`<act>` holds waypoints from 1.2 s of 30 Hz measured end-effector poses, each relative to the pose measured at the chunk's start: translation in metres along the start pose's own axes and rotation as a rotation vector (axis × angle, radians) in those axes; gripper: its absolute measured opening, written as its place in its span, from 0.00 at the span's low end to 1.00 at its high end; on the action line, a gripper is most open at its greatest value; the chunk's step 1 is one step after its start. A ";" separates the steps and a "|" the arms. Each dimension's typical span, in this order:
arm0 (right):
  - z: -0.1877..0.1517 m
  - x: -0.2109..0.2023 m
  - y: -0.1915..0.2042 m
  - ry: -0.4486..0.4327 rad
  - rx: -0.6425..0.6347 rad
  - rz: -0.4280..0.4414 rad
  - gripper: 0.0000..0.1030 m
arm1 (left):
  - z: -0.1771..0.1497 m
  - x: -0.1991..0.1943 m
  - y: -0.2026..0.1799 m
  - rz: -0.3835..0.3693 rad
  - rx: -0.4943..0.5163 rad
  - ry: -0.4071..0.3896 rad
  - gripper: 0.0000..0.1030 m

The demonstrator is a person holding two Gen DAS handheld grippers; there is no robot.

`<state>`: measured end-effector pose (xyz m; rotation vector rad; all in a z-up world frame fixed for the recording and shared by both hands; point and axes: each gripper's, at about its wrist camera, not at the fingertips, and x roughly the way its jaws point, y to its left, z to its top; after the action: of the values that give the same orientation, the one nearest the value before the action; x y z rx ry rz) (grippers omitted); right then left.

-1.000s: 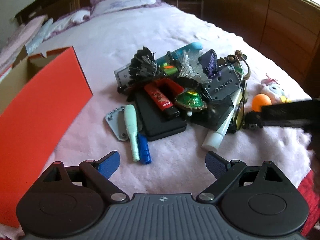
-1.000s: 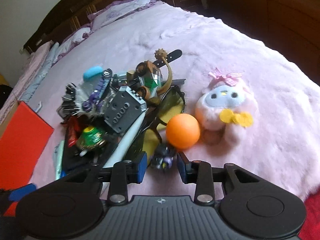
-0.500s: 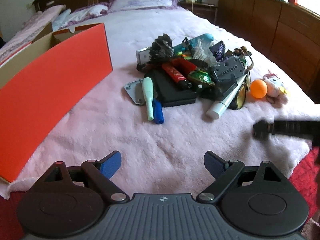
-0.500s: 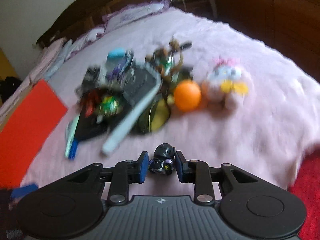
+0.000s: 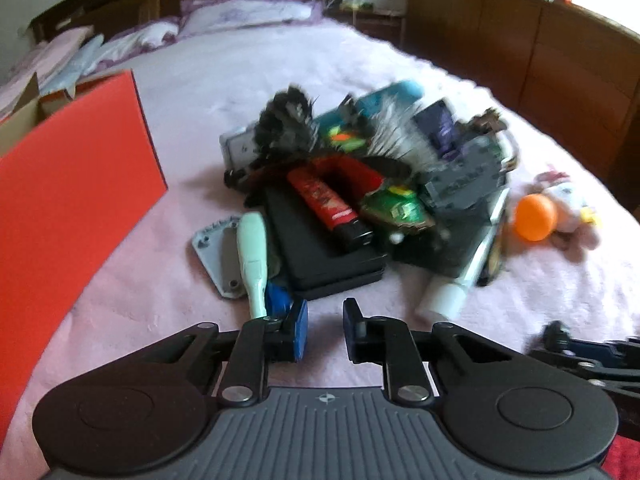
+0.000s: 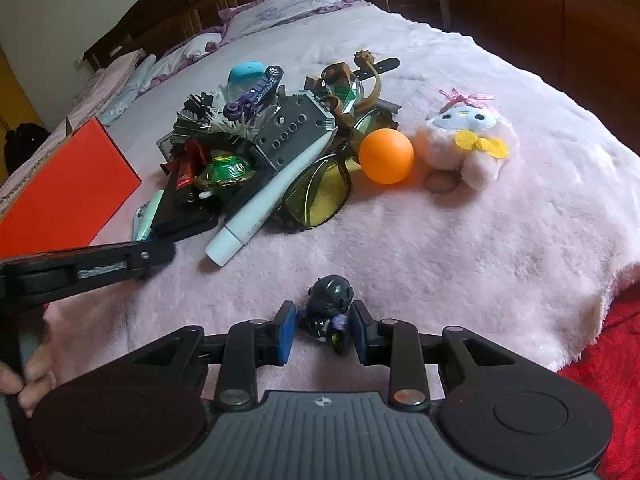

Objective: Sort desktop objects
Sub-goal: 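Hold the figurine in the right tool while the left tool reaches toward the blue toothbrush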

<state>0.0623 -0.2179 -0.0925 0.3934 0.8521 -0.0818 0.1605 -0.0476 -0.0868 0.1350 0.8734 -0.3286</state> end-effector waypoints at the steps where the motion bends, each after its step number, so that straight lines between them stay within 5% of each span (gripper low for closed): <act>1: 0.000 0.000 -0.001 0.001 0.002 0.002 0.31 | 0.000 0.003 0.003 -0.006 -0.021 0.002 0.22; 17: 0.000 -0.003 -0.003 -0.010 0.008 0.015 0.34 | -0.007 -0.006 0.006 0.036 0.003 0.000 0.35; 24: -0.001 -0.003 -0.003 -0.011 0.005 0.012 0.34 | -0.017 -0.016 0.025 0.112 -0.025 -0.026 0.48; 36: -0.002 -0.002 -0.001 -0.014 -0.008 0.011 0.36 | -0.011 -0.030 0.036 0.221 0.031 -0.096 0.53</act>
<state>0.0593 -0.2186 -0.0925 0.3901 0.8361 -0.0706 0.1472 -0.0046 -0.0714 0.2407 0.7503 -0.1410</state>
